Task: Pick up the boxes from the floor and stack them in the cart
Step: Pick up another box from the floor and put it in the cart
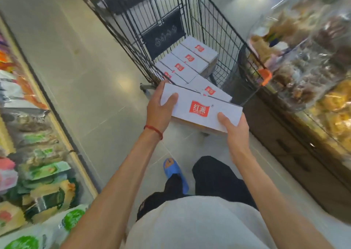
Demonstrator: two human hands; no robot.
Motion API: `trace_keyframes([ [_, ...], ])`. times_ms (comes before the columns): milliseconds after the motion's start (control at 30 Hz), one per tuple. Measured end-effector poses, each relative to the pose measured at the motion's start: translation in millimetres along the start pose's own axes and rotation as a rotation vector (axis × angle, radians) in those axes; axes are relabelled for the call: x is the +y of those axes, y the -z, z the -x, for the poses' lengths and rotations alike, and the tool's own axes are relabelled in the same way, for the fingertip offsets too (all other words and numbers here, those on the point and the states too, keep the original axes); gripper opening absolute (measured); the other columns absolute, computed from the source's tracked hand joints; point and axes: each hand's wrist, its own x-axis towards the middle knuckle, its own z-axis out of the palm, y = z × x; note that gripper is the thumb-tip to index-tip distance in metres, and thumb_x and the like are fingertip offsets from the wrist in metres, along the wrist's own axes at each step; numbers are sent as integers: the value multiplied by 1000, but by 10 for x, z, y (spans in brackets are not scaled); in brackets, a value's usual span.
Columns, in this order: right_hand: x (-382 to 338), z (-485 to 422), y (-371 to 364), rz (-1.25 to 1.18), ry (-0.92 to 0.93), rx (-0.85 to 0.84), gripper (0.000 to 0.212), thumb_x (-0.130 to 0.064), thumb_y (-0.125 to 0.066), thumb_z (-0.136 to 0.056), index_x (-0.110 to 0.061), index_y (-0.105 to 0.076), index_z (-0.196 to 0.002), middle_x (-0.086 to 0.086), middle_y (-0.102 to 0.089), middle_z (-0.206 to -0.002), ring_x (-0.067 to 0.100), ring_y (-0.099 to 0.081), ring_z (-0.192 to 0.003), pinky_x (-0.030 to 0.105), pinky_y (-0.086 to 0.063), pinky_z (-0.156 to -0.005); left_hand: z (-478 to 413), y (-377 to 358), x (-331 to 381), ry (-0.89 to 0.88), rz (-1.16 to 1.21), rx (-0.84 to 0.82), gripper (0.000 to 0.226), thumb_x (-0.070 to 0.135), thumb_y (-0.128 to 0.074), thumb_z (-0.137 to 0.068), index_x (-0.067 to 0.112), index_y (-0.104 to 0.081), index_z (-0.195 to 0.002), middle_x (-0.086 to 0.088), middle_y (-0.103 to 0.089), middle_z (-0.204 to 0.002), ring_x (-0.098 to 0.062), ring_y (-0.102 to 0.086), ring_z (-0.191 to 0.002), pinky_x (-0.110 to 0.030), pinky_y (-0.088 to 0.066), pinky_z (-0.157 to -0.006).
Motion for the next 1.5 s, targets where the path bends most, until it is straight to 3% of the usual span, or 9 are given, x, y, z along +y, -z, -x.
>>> trace_keyframes([
  [100,-85,-91,-98,-24,11,90,45,-17,-74,-94,-15,-58,-135,-6,-73,-124,8,-71,-109,20,-56,-84,-325,-64,97,-24,-3,-64,52,19,-62,-98,24,-47,-148,-2,-53,-145,-18,-58,-124,-17,-55,-91],
  [233,-142,-321,-128,-36,12,205,48,-20,-77,-92,-15,-57,-136,-5,-73,-124,12,-70,-112,30,-57,-91,-723,-253,151,-3,-25,-157,60,36,-66,-92,31,-45,-148,4,-48,-152,-17,-52,-134,-41,-49,-108],
  [400,-206,-773,-141,-54,-18,294,46,-23,-79,-90,-17,-61,-132,-5,-74,-121,14,-71,-111,40,-57,-98,-1266,-541,228,26,-125,-232,84,65,-62,-75,31,-44,-150,9,-49,-151,-17,-51,-135,-45,-45,-112],
  [667,-279,-1598,-218,-89,-78,363,54,-24,-75,-94,-14,-50,-141,-5,-68,-126,4,-70,-106,16,-57,-79,-2284,-1054,297,99,-133,-408,68,57,-66,-81,37,-50,-143,7,-57,-144,-18,-60,-126,-45,-52,-104],
  [933,-187,-2295,-269,-75,-209,449,66,-31,-77,-92,-21,-34,-142,3,-60,-136,18,-65,-120,42,-57,-100,-3063,-1528,181,122,-263,-520,62,41,-64,-91,25,-48,-148,2,-56,-144,-16,-56,-129,-39,-48,-109],
  [1067,-131,-2529,-303,-29,-251,540,65,-23,-75,-94,-17,-32,-143,1,-60,-134,17,-63,-122,39,-56,-103,-3434,-1722,68,96,-374,-617,59,43,-67,-87,21,-57,-141,2,-67,-131,-16,-63,-119,-40,-53,-103],
  [1267,73,-2860,-347,28,-265,580,77,-19,-72,-96,-17,-21,-154,-5,-55,-135,10,-58,-126,38,-51,-109,-3739,-1948,-121,104,-454,-729,62,19,-64,-97,16,-38,-153,8,-49,-142,-10,-48,-127,-2,-41,-90],
  [1367,257,-2980,-329,34,-285,588,78,-22,-72,-96,-20,-20,-154,0,-52,-141,8,-59,-123,37,-53,-107,-3802,-1978,-308,115,-490,-823,76,10,-66,-94,21,-26,-158,0,-43,-154,-12,-47,-132,-19,-41,-104],
  [1500,550,-3087,-306,70,-304,600,77,-24,-71,-97,-23,-20,-155,-1,-51,-140,6,-59,-118,22,-56,-94,-3864,-1999,-596,76,-612,-877,73,18,-68,-94,24,-30,-156,-2,-46,-153,-22,-49,-134,-38,-45,-111],
])
